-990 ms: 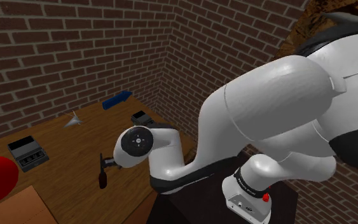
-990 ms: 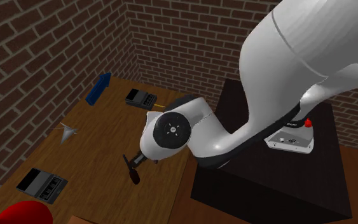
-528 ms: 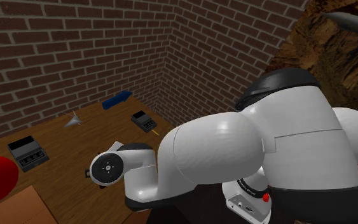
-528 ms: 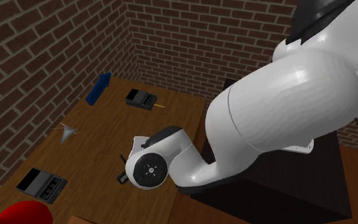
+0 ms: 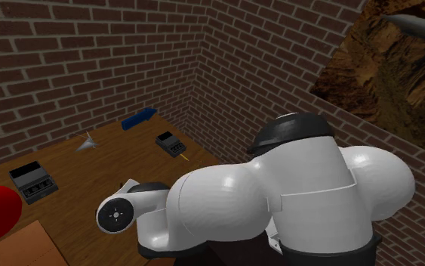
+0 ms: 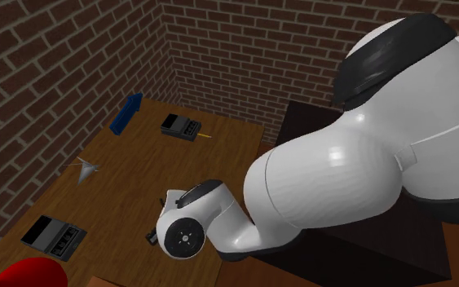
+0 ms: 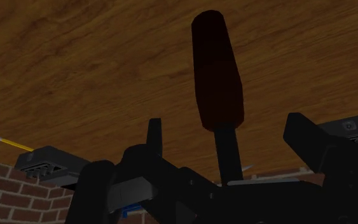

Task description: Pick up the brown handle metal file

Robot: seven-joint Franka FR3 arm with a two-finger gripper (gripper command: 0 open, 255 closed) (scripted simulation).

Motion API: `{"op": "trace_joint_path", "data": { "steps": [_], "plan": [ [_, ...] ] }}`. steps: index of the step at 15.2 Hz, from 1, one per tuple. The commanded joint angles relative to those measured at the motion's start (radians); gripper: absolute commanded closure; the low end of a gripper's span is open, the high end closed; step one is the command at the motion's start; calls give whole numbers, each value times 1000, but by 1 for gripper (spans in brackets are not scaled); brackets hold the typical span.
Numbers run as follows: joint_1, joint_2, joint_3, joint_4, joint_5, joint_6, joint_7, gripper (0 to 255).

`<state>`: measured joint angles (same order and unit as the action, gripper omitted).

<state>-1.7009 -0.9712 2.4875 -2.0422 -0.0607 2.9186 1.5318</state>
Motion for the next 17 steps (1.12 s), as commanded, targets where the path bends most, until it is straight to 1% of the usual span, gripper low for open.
{"op": "trace_joint_path", "data": {
  "steps": [1, 3, 4, 13, 17],
  "plan": [
    [-9, -27, 11, 17, 5, 10, 8, 0],
    [-11, -35, 14, 21, 6, 12, 10, 0],
    [-12, -35, 15, 21, 6, 14, 9, 255],
    [-11, -35, 14, 21, 7, 12, 10, 255],
    [7, 17, -7, -10, -3, -7, -4, 255]
  ]
}}
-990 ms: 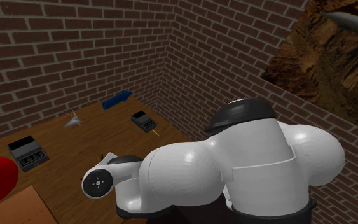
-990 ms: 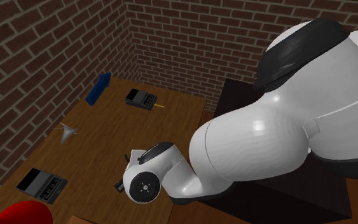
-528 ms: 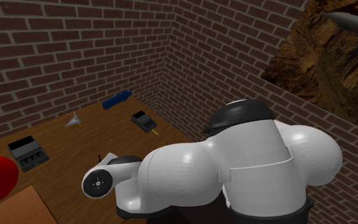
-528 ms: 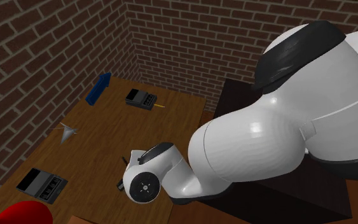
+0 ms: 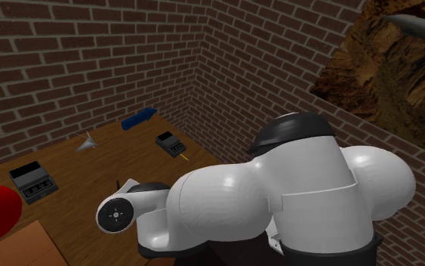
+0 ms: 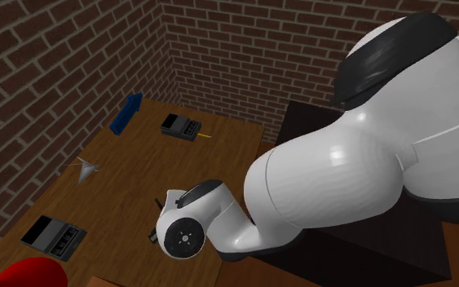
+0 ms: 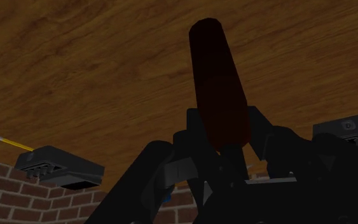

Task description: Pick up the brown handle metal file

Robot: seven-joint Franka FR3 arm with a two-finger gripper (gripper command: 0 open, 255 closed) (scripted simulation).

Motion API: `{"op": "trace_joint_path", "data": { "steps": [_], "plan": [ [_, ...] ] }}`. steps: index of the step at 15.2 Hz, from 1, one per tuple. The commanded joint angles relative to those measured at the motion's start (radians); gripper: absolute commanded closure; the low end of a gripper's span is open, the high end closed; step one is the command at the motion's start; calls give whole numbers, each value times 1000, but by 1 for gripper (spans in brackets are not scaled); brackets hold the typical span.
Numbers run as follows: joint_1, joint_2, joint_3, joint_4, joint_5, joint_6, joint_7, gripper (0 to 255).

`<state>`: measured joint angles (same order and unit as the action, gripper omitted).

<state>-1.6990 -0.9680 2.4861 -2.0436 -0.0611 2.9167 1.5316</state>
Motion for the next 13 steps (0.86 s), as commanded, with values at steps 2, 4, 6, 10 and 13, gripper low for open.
{"op": "trace_joint_path", "data": {
  "steps": [2, 4, 6, 10, 13],
  "plan": [
    [15, 39, -18, -22, -8, -16, -10, 255],
    [25, 65, -30, -35, -13, -28, -16, 255],
    [36, 90, -43, -48, -18, -40, -22, 255],
    [59, 139, -70, -70, -30, -66, -34, 255],
    [66, 153, -79, -76, -34, -74, -37, 255]
  ]
}}
